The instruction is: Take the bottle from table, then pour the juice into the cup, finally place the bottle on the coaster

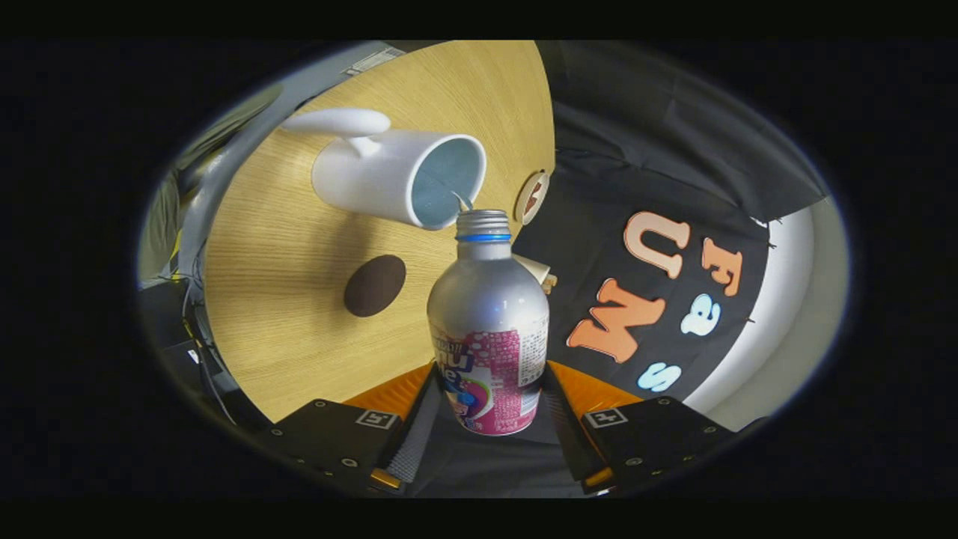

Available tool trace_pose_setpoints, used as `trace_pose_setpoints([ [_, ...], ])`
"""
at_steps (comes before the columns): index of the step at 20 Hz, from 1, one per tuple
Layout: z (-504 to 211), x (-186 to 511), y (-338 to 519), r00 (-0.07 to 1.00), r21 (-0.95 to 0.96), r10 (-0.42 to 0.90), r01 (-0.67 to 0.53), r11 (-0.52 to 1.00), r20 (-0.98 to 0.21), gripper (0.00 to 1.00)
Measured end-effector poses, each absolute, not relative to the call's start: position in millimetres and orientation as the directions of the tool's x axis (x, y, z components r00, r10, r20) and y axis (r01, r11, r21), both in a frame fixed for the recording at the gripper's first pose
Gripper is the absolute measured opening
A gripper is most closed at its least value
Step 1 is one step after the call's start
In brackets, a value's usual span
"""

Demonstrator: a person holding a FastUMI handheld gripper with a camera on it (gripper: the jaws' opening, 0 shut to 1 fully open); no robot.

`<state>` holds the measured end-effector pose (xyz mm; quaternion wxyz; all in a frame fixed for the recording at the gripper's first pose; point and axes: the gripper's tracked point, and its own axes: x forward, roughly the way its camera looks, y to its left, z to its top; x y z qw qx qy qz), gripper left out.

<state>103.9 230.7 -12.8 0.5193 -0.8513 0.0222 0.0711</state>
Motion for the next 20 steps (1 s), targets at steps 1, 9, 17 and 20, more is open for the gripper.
trace_pose_setpoints([
  [1, -12, 103, 230, 0.989, -0.878, 0.034, -0.115, -0.464, -0.147, 0.75],
  [9, -9, 101, 240, 0.988, -0.849, 0.031, -0.114, -0.515, -0.151, 0.75],
  [17, -3, 101, 247, 0.989, -0.825, 0.029, -0.103, -0.556, -0.143, 0.75],
  [20, -3, 102, 249, 0.989, -0.818, 0.026, -0.108, -0.565, -0.149, 0.75],
])
